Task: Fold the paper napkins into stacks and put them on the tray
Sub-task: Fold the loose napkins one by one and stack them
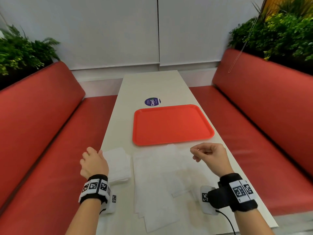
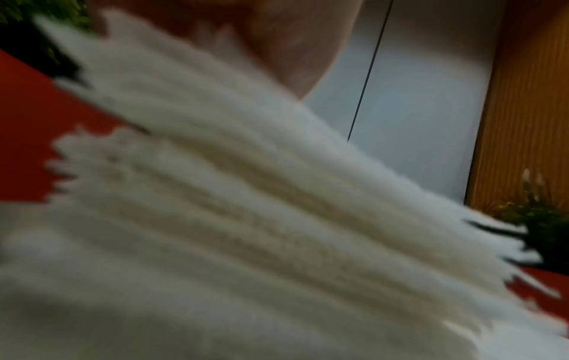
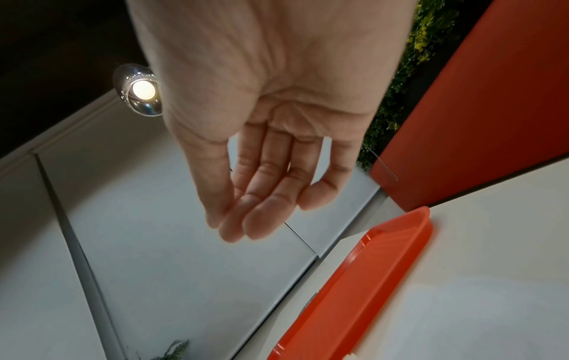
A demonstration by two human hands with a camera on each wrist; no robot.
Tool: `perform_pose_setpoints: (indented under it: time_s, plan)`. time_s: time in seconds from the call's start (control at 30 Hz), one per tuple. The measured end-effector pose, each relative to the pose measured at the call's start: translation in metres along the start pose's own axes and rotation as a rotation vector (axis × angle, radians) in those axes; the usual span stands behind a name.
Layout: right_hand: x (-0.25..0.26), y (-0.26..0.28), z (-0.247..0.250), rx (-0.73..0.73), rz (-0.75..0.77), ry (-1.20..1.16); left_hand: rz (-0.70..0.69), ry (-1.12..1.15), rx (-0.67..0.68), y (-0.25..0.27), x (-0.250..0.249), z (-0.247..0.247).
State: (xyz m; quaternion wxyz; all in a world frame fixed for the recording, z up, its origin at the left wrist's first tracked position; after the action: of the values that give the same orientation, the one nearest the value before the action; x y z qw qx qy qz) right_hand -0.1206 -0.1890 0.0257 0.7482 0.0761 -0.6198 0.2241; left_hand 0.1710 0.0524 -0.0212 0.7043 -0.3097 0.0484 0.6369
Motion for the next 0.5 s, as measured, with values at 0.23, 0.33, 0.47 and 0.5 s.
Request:
perform_pose_setpoints:
  time_s: [0.23,0.33,0.47,0.5]
  plan:
    - [-0.019,-0.002,-0.009,0.124,-0.075,0.241,-0.305,-0.148,0.226,0.042,-0.050,0.020]
    - [-0.038,0.006,-0.028,0.329,-0.138,0.529,-0.288,0.052,0.648,0.082,-0.069,0.004]
    - [-0.052,0.023,-0.051,0.462,-0.171,0.738,-0.298,-0.211,0.810,0.128,-0.079,-0.015]
    - [-0.054,0.026,-0.054,0.459,-0.160,0.755,-0.282,-0.247,0.793,0.134,-0.077,-0.018]
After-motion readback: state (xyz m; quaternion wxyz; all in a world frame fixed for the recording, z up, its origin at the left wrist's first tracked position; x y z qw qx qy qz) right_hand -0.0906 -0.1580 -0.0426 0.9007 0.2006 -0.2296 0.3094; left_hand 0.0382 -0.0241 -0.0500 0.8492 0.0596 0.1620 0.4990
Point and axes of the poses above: each hand's wrist, its own y-axis away from the middle knuckle, its own z-axis out of the back of the hand, x = y × z, the point moved 2 cm from there along -y, towards the middle knuckle, and after that the axes turned 12 degrees about -x, right-handed, at the moved point
